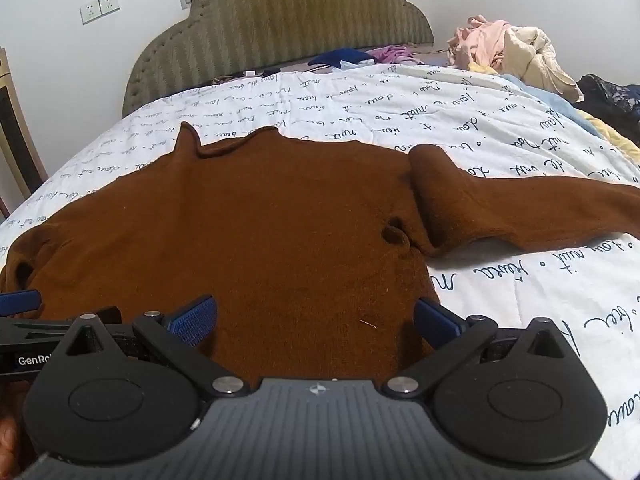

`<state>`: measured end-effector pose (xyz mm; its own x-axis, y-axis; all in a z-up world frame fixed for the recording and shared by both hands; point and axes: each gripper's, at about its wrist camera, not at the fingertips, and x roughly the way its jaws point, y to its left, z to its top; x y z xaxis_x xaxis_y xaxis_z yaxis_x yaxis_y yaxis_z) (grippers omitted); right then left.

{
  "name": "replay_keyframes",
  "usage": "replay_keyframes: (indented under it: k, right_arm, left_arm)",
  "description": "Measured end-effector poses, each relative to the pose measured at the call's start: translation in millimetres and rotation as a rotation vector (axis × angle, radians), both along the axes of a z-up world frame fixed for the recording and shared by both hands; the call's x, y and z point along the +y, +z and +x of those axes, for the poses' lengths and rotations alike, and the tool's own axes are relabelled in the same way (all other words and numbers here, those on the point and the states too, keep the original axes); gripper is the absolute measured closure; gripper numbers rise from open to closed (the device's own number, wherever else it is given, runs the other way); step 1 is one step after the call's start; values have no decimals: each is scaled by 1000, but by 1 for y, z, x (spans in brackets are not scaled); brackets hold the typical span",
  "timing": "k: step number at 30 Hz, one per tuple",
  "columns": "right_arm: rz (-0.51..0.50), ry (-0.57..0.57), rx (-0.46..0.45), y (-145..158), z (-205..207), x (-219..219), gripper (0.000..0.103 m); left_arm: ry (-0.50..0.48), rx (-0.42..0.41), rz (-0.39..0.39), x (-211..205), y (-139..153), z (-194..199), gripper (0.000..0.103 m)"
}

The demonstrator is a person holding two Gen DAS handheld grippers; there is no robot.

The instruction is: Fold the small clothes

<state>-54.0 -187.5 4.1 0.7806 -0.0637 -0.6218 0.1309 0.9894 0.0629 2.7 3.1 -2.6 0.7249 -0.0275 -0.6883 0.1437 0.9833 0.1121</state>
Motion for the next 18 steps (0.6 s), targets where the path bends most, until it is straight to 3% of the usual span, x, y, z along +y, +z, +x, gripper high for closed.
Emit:
replay_keyframes:
  k: [8, 18]
  right_arm:
    - [54, 62, -16, 1, -3, 0, 0]
    - [51, 84, -50, 3, -7, -3, 0]
  left_arm:
    - [8, -1, -5, 1, 1, 0, 0]
    - [13, 7, -31, 3, 1, 3, 0]
